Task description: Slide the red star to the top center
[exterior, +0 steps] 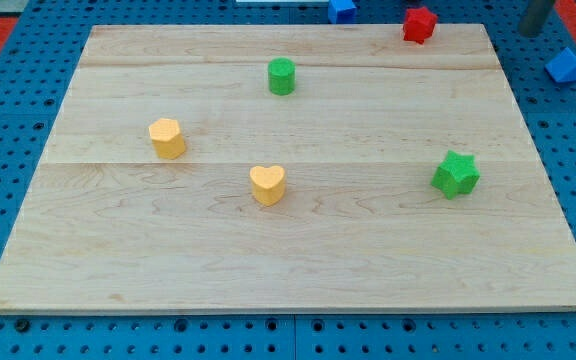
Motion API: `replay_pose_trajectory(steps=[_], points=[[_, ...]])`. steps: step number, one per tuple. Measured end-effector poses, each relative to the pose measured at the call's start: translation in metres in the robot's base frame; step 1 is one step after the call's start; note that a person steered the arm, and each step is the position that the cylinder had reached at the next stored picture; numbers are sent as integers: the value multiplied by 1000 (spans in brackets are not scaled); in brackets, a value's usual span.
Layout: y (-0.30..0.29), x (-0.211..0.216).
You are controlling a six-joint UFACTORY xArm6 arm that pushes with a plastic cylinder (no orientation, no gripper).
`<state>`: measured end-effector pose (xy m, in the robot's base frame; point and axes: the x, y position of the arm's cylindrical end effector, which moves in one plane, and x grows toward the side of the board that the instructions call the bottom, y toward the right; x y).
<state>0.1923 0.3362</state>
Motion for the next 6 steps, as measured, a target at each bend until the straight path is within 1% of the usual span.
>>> replay_pose_trajectory(steps=[1, 3, 5, 6], points=[[-3, -1], [-116, -1], [-281, 1], [-354, 0]])
